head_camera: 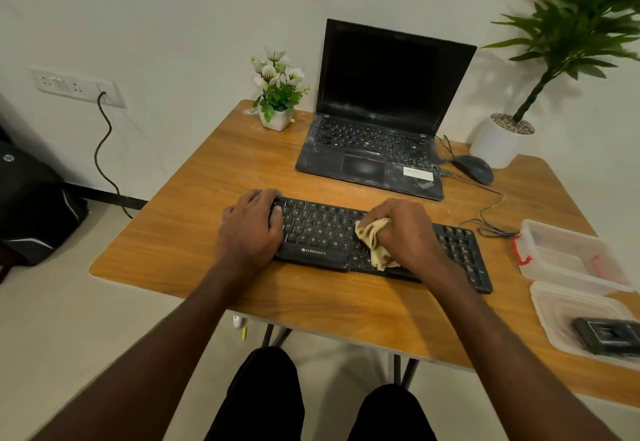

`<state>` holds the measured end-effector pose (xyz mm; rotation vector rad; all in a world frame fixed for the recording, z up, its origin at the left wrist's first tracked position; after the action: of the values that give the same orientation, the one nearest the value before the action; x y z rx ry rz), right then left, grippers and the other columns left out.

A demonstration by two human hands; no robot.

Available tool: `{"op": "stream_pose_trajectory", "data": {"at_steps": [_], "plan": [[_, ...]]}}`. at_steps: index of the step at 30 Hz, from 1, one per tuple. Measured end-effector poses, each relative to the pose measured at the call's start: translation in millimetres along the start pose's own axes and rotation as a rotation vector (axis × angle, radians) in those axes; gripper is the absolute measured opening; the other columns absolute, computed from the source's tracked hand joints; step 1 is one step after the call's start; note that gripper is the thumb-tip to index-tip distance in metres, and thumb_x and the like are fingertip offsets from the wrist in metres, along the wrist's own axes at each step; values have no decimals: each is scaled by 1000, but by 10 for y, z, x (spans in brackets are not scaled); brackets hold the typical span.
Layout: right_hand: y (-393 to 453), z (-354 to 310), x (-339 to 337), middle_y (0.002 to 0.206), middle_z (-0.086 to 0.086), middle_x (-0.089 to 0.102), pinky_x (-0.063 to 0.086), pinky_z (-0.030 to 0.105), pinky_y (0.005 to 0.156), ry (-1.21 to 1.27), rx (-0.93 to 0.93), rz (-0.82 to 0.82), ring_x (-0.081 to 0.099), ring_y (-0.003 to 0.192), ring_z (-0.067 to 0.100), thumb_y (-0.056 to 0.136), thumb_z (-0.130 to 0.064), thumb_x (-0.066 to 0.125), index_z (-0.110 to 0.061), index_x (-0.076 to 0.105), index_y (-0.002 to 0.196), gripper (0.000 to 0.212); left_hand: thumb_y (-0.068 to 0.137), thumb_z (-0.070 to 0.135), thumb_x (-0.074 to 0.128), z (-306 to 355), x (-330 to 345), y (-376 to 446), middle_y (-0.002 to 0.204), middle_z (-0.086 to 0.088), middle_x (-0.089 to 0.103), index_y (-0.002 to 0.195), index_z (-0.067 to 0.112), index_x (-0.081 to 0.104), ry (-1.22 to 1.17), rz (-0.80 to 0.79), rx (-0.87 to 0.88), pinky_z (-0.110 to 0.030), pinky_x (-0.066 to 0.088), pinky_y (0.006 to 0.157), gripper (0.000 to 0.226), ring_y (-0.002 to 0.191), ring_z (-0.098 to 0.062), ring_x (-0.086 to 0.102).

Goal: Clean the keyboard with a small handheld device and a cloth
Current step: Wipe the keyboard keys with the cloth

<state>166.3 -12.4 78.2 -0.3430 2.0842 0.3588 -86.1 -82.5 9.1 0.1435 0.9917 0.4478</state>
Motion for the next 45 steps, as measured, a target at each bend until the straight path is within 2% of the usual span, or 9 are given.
{"op": "stream_pose_trajectory", "data": {"at_steps": [5,8,11,13,17,24,28,34,45], "plan": [[-134,152,-35,106,-5,73,53,27,69,26,30,-28,63,88,9,78,4,71,-25,83,89,34,107,39,37,1,-1,-2,132,0,66,136,22,60,9,9,-7,-57,42,109,40,132,-21,55],[-122,124,-12,101,-5,69,46,20,58,66,99,-100,59,77,1,87,-19,72,-21,80,100,15,110,36,41,14,-7,-1,133,0,66,136,23,59,21,17,-7,-58,42,110,35,131,-21,55],[-128,73,4,86,-12,67,44,24,63,109,96,-56,59,77,3,88,-40,78,-23,75,86,17,111,32,45,2,1,2,133,1,66,136,23,59,33,16,-2,-56,41,110,30,131,-20,54],[-131,78,-29,97,-9,71,44,25,69,59,59,28,63,86,8,87,-26,81,-24,73,92,10,112,34,44,-9,1,3,133,1,65,137,24,58,37,16,1,-56,41,111,30,131,-19,54],[-121,39,16,121,-2,67,47,30,89,-53,-62,-9,61,111,17,84,-16,83,-22,68,128,47,112,38,41,7,10,15,133,3,64,137,26,56,56,4,7,-54,40,111,32,129,-17,55],[-195,-92,102,114,0,71,48,29,83,-133,-174,44,64,101,18,91,-19,76,-20,75,119,29,113,42,40,516,3,-34,131,3,65,136,20,59,122,75,43,-49,28,120,37,123,-14,58],[-187,-114,98,106,-3,71,54,35,83,-83,-214,29,65,96,16,88,-15,76,-22,79,108,22,113,44,31,973,418,-86,131,7,65,136,25,56,104,-42,113,-47,29,122,39,123,-11,58],[-147,100,-71,105,-5,64,48,25,80,-221,-211,-27,61,97,14,89,-11,75,-25,80,102,19,113,39,27,920,529,-117,121,8,64,127,26,55,141,-43,99,-49,29,126,34,120,-11,58],[-157,57,-52,105,-7,62,55,33,80,-269,-254,-27,60,96,15,87,-10,76,-24,80,101,20,113,41,24,941,563,-100,127,6,65,129,26,56,188,-52,90,-50,23,129,39,126,-11,57]]}}
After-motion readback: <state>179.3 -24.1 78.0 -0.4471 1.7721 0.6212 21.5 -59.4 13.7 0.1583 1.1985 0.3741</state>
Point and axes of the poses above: each hand's wrist, its own y-axis towards the middle knuckle, its own x-axis out of the palm, z = x × y, the point moved 6 cm from there along y, towards the middle knuckle
